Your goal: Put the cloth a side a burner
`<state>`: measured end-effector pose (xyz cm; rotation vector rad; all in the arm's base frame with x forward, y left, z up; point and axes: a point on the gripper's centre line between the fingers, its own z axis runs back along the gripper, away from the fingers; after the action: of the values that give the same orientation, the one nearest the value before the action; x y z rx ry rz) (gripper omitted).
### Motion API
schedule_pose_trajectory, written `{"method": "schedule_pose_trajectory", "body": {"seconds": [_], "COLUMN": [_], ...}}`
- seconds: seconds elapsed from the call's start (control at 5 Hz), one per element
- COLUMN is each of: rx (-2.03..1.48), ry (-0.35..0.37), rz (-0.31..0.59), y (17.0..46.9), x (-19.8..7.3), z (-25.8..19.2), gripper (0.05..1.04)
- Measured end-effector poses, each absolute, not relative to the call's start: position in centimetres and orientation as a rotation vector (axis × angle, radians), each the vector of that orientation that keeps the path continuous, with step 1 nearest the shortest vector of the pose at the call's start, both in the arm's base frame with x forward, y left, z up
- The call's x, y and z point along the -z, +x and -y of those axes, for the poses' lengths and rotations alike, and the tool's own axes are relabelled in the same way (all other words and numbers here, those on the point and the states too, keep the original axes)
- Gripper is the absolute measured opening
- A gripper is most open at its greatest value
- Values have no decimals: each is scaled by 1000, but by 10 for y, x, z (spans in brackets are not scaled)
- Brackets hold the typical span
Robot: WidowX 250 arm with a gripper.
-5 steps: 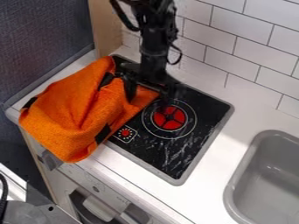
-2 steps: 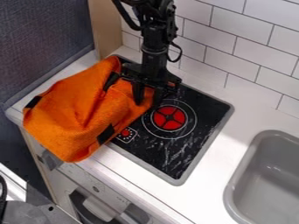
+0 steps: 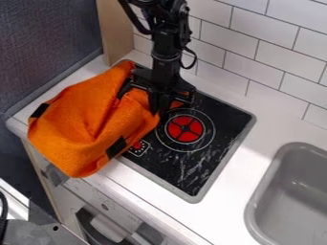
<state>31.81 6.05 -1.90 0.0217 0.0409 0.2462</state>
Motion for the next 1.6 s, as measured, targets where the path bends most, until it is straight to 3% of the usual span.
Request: {"method": "schedule_pose_trajectory", "body": {"seconds": [0.2,0.6,1.0,1.2,1.6], "rx": [-279,-340,-326,-345,-332], "ry": [9,-52,-104,-163,-141], "rz": [-114,-149,-143,-116,-174], "y": [300,285,302,310,315], "x": [9,-14,-7,-8,3], "z": [-46,4,71,96,124], "gripper": [52,52,52,52,73]}}
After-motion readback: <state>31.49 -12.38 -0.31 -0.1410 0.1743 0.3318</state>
